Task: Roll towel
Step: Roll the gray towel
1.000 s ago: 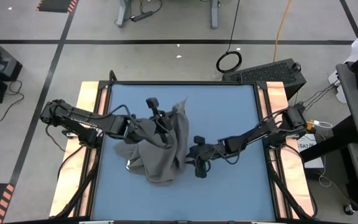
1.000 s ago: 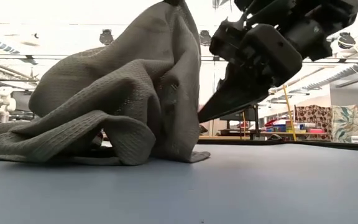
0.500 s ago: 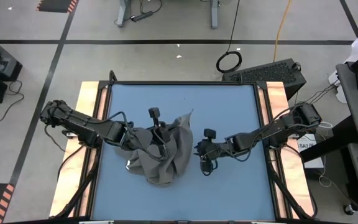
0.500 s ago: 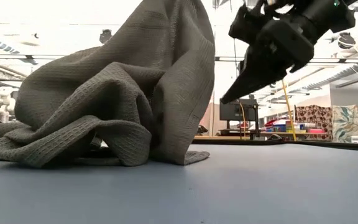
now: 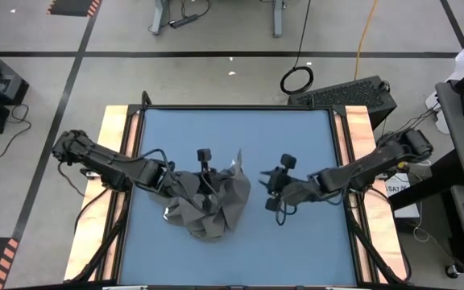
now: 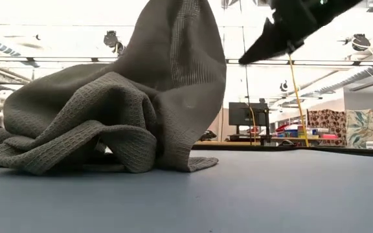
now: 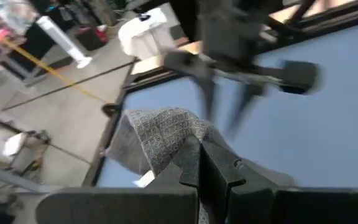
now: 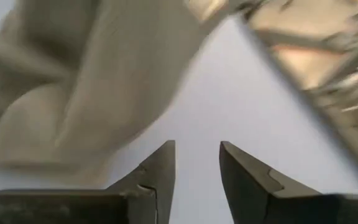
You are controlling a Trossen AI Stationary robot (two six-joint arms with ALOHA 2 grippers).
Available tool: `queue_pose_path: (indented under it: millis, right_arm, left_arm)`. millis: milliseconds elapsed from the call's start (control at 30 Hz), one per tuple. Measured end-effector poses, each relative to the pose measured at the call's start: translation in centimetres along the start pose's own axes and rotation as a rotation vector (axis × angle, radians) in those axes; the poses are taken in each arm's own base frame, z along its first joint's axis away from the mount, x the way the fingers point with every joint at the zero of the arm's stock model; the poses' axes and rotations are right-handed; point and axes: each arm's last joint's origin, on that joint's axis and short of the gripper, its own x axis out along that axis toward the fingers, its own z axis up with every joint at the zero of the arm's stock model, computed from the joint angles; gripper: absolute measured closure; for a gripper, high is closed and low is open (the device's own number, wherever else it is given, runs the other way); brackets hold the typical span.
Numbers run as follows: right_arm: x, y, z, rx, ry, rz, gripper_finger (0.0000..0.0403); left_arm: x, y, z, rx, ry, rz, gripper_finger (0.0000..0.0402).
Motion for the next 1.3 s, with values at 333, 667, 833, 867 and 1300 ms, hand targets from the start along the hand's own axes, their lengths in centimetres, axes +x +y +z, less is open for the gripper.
queue_pose_path:
  millis: [333, 667, 833, 867, 1300]
  right_arm:
    - [-1.9, -0.4, 3.2, 0.02, -0.234, 0.148, 0.0276]
    - [-0.2, -2.0, 3.6, -0.051, -0.243, 0.093, 0.02]
    - [1.1, -2.8, 4.1, -0.094, -0.28, 0.196, 0.0158]
    - [1.6, -2.9, 4.0, -0.104, -0.273, 0.232, 0.0153]
    - [5.8, -2.3, 1.6, -0.175, -0.145, 0.348, 0.0326]
  left_arm:
    - [0.8, -1.6, -0.4, -0.02, 0.02, -0.085, 0.0396]
    - [1.3, -2.6, -0.8, 0.003, 0.042, -0.128, 0.0396]
    - [2.0, -3.1, -1.2, 0.018, 0.063, -0.142, 0.0396]
    - [2.0, -3.2, -1.2, 0.022, 0.067, -0.143, 0.0396]
    - [2.4, -3.5, -2.0, 0.054, 0.132, -0.15, 0.0396]
